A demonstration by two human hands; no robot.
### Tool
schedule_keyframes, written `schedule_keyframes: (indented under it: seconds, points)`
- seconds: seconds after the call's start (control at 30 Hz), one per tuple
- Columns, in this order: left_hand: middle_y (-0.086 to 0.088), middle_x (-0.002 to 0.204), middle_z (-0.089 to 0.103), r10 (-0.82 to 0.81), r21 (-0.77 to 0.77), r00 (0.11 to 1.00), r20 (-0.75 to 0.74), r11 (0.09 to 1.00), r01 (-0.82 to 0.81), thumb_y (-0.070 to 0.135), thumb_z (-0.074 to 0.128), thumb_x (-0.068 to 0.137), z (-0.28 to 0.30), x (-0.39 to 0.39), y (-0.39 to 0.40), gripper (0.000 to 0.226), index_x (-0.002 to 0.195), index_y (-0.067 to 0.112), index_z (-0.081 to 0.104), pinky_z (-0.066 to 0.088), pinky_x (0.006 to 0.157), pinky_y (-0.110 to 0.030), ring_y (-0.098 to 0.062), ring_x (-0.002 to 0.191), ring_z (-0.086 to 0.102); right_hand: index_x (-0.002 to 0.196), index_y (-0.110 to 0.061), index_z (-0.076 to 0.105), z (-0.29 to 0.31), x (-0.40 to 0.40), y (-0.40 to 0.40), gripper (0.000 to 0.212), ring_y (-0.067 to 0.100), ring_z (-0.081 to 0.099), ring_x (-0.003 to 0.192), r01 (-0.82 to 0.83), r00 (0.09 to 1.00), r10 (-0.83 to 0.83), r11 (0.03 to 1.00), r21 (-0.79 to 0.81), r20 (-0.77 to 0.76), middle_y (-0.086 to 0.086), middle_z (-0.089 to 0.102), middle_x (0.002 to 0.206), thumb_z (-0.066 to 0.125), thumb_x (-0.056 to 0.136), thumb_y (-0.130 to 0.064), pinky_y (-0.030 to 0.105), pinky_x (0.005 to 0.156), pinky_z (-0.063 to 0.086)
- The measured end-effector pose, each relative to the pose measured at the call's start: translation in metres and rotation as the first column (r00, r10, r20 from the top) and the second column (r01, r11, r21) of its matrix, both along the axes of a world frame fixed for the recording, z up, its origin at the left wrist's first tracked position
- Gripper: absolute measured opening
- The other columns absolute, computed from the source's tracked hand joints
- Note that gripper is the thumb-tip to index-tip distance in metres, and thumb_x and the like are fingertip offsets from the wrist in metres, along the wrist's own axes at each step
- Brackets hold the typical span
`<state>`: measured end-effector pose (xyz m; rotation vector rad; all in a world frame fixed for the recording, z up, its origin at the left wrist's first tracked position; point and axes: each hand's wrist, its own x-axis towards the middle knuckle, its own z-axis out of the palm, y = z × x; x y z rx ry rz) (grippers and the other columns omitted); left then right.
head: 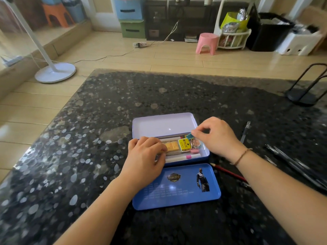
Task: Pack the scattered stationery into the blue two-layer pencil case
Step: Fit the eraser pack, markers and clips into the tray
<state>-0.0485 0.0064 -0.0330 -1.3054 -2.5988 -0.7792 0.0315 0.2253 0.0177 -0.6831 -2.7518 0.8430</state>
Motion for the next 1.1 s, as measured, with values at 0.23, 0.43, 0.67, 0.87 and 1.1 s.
schedule_keyframes:
  seconds: [0.23, 0.43, 0.67, 0.87, 1.1]
  points:
    - [0.015, 0.100, 0.061, 0.001, -0.003, 1.000, -0.008, 1.000, -0.001, 0.029, 0.055, 0.086, 0.000, 0.001, 0.001, 0.015, 0.094, 0.029, 0.067, 0.032, 0.091, -0.036, -0.011, 0.097, 0.052, 0.083, -0.022, 0.075, -0.021, 0.003, -0.011, 0.026, 0.013, 0.044, 0.098, 0.067, 0.998, -0.066, 0.983, 0.173, -0.013, -0.006, 0.055, 0.100, 0.062, 0.087, -0.044, 0.026, 0.069, 0.039]
    - [0.014, 0.099, 0.062, 0.010, 0.016, 1.000, 0.005, 1.000, -0.010, 0.025, 0.056, 0.082, 0.000, 0.000, 0.001, 0.016, 0.092, 0.028, 0.068, 0.033, 0.089, -0.037, -0.012, 0.095, 0.054, 0.091, -0.028, 0.076, -0.025, -0.001, -0.021, 0.023, 0.014, 0.042, 0.097, -0.145, 0.987, 0.159, 0.958, 0.248, -0.037, -0.009, 0.053, 0.099, 0.061, 0.088, -0.045, 0.032, 0.074, 0.046]
    - [0.013, 0.099, 0.062, 0.001, 0.002, 1.000, -0.004, 1.000, -0.001, 0.029, 0.046, 0.083, 0.001, 0.001, 0.001, 0.023, 0.092, 0.027, 0.068, 0.034, 0.089, -0.037, -0.013, 0.094, 0.054, 0.092, -0.030, 0.074, -0.028, 0.002, -0.027, 0.011, 0.012, 0.045, 0.091, -0.293, 0.944, 0.325, 0.906, 0.305, -0.057, -0.011, 0.060, 0.092, 0.067, 0.085, -0.034, 0.035, 0.076, 0.045]
    - [0.012, 0.105, 0.062, -0.008, 0.000, 0.999, -0.034, 1.000, 0.008, 0.024, 0.051, 0.085, 0.000, 0.001, 0.002, 0.026, 0.107, 0.029, 0.064, 0.038, 0.089, -0.041, -0.016, 0.095, 0.054, 0.093, -0.033, 0.075, -0.030, 0.003, -0.029, 0.014, 0.015, 0.048, 0.087, -0.353, 0.919, 0.391, 0.870, 0.344, -0.048, -0.011, 0.062, 0.089, 0.069, 0.082, -0.037, 0.036, 0.069, 0.044]
    - [0.012, 0.102, 0.062, 0.112, 0.203, 0.980, 0.165, 0.969, -0.144, 0.005, 0.040, 0.075, 0.010, -0.013, -0.006, 0.039, 0.098, 0.025, 0.064, 0.042, 0.090, -0.047, -0.016, 0.100, 0.051, 0.096, -0.031, 0.073, -0.020, 0.004, -0.040, 0.019, 0.011, 0.048, 0.081, -0.394, 0.900, 0.434, 0.850, 0.350, -0.043, -0.013, 0.067, 0.085, 0.060, 0.087, -0.041, 0.033, 0.068, 0.043]
